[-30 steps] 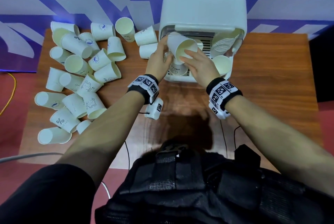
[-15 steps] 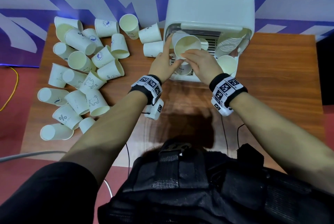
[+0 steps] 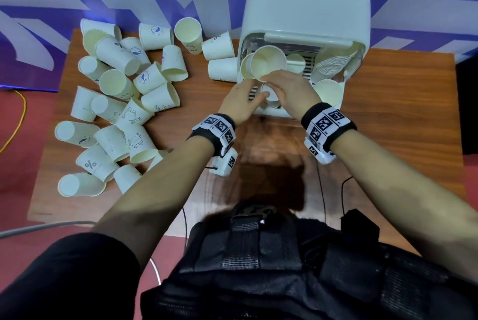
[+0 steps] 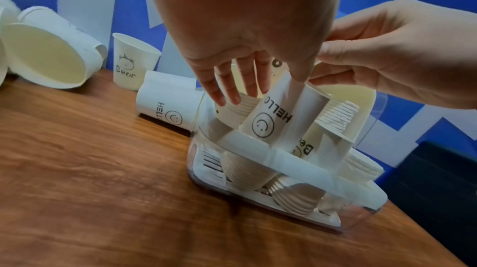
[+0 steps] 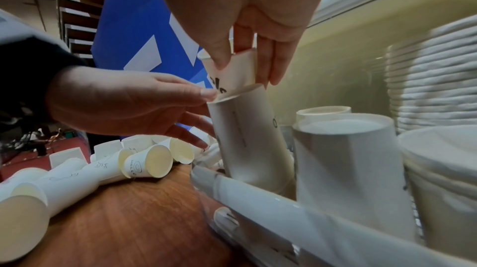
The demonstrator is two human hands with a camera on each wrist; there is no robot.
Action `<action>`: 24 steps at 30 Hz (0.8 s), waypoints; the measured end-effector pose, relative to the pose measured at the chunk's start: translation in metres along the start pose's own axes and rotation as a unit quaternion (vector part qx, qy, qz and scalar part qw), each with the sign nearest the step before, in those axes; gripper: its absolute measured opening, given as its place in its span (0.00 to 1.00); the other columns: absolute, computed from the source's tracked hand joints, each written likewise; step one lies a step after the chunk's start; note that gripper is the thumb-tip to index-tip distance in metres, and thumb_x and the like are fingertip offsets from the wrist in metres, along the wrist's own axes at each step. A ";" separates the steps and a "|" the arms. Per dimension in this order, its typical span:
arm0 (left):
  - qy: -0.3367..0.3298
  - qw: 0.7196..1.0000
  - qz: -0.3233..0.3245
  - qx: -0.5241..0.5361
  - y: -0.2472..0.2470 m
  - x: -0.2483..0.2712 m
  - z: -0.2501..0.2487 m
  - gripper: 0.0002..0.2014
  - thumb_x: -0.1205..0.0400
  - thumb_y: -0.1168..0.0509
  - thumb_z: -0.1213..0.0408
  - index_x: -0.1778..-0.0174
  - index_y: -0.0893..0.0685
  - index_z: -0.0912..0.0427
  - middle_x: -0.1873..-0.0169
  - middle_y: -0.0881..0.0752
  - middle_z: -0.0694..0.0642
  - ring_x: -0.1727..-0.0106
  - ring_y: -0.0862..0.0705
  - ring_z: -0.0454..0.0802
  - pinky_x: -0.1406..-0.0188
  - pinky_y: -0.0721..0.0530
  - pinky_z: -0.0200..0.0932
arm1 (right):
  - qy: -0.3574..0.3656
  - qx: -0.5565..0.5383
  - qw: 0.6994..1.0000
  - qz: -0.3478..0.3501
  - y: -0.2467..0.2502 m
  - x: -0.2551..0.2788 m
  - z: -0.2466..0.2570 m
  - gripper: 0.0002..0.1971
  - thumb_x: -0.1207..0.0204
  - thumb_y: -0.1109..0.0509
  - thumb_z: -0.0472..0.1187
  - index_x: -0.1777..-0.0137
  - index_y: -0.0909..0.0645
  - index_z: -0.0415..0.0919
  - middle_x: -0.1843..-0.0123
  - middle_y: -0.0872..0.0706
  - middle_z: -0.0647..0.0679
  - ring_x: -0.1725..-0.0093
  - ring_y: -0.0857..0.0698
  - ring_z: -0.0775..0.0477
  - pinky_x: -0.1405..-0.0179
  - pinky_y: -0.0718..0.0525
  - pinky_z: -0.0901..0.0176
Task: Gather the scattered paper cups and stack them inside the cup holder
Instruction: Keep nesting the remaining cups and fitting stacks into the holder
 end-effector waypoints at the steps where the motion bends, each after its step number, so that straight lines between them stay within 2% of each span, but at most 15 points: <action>1: 0.008 1.000 -0.008 -0.001 0.001 0.000 0.001 0.21 0.16 0.37 0.53 0.33 0.22 0.63 0.37 0.17 0.59 0.36 0.21 0.53 0.39 0.26 0.43 | -0.005 0.010 1.000 0.009 -0.001 -0.002 0.000 0.15 0.17 0.40 0.35 0.35 0.18 0.35 0.40 0.15 0.35 0.41 0.18 0.33 0.39 0.22 0.42; 3: 0.021 0.999 -0.025 0.000 0.005 0.001 0.003 0.20 0.16 0.36 0.53 0.35 0.20 0.63 0.39 0.17 0.59 0.36 0.21 0.52 0.43 0.28 0.40 | -0.019 0.024 0.999 0.036 -0.005 -0.008 -0.002 0.15 0.15 0.42 0.36 0.33 0.19 0.36 0.39 0.16 0.36 0.39 0.21 0.33 0.37 0.25 0.44; 7: 0.011 0.999 -0.047 0.007 0.013 0.001 0.004 0.18 0.16 0.37 0.53 0.37 0.21 0.63 0.42 0.16 0.59 0.39 0.20 0.52 0.44 0.25 0.45 | -0.033 0.026 0.998 0.052 -0.008 -0.014 -0.004 0.16 0.15 0.43 0.37 0.33 0.20 0.37 0.38 0.16 0.38 0.38 0.22 0.34 0.36 0.27 0.46; 10: 0.037 0.995 -0.089 0.011 0.024 0.001 0.014 0.14 0.15 0.39 0.59 0.38 0.23 0.64 0.42 0.17 0.60 0.39 0.19 0.54 0.40 0.21 0.49 | -0.025 0.024 0.998 0.046 -0.009 -0.014 -0.002 0.15 0.15 0.42 0.37 0.34 0.19 0.36 0.39 0.15 0.37 0.39 0.21 0.33 0.37 0.26 0.46; 12: 0.058 0.990 -0.120 0.038 0.031 0.000 0.021 0.14 0.16 0.39 0.64 0.35 0.25 0.64 0.40 0.18 0.59 0.40 0.18 0.51 0.39 0.19 0.53 | -0.021 0.027 0.998 0.047 -0.009 -0.014 -0.001 0.15 0.15 0.42 0.37 0.34 0.19 0.36 0.39 0.15 0.37 0.39 0.20 0.33 0.38 0.25 0.46; 15: 0.048 0.989 -0.115 0.085 0.032 -0.002 0.017 0.22 0.17 0.41 0.67 0.26 0.31 0.58 0.34 0.21 0.56 0.40 0.18 0.45 0.37 0.20 0.43 | -0.026 0.045 0.996 0.069 -0.012 -0.019 -0.003 0.16 0.14 0.43 0.38 0.34 0.19 0.37 0.39 0.16 0.37 0.39 0.21 0.34 0.39 0.25 0.46; 18: 0.023 0.987 -0.076 0.136 0.029 0.001 0.007 0.28 0.19 0.47 0.75 0.23 0.36 0.53 0.32 0.23 0.53 0.38 0.18 0.47 0.38 0.24 0.29 | -0.035 0.050 0.995 0.078 -0.014 -0.025 -0.006 0.16 0.14 0.44 0.39 0.34 0.19 0.36 0.40 0.15 0.35 0.40 0.20 0.33 0.41 0.25 0.45; 21: 0.036 0.989 -0.048 0.131 0.026 -0.001 0.009 0.34 0.22 0.50 0.80 0.19 0.39 0.54 0.27 0.25 0.57 0.29 0.24 0.49 0.29 0.26 0.36 | -0.055 0.079 0.990 0.101 -0.017 -0.033 -0.013 0.17 0.13 0.46 0.40 0.35 0.19 0.35 0.39 0.15 0.36 0.39 0.23 0.33 0.40 0.27 0.47; 24: 0.028 0.994 -0.049 0.089 0.026 -0.006 0.009 0.37 0.24 0.48 0.78 0.17 0.41 0.52 0.26 0.27 0.57 0.29 0.25 0.46 0.28 0.25 0.45 | -0.075 0.083 0.988 0.109 -0.017 -0.039 -0.017 0.17 0.14 0.46 0.40 0.34 0.19 0.36 0.38 0.16 0.36 0.37 0.24 0.32 0.37 0.29 0.47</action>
Point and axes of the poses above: each hand's wrist, its own x-axis away from the middle knuckle, its own y-axis out of the back of the hand, z = x × y, the point moved 7 cm from there along -x, towards the middle knuckle
